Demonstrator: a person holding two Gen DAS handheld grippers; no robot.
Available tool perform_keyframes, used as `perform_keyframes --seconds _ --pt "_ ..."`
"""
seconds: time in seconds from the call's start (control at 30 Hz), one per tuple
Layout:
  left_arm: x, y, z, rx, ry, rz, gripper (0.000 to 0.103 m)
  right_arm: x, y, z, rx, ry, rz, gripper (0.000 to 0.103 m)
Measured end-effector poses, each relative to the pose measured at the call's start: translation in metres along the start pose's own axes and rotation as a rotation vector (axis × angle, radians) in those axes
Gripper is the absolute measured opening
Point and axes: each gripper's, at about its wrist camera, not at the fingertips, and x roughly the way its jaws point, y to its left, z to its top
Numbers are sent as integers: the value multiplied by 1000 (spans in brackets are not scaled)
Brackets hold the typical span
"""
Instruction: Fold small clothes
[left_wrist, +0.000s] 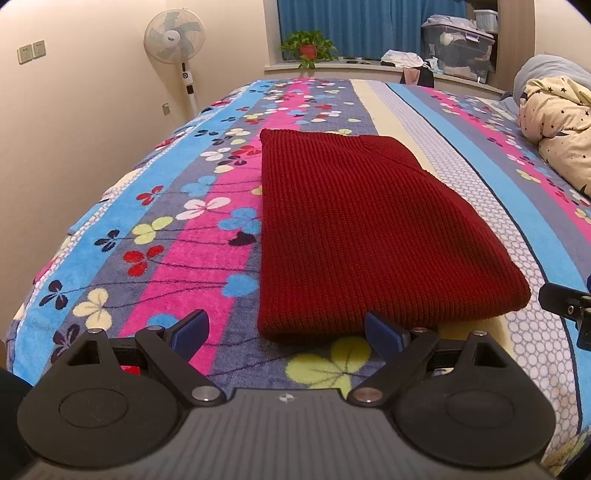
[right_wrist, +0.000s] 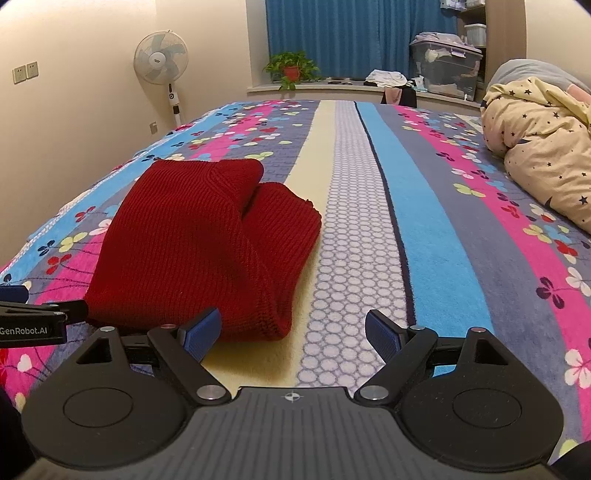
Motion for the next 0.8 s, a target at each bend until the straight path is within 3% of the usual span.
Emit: perform_keyframes --seconds 0.8 --pt "4 3 -1 -13 25 0 94 -1 -2 -1 -34 10 12 88"
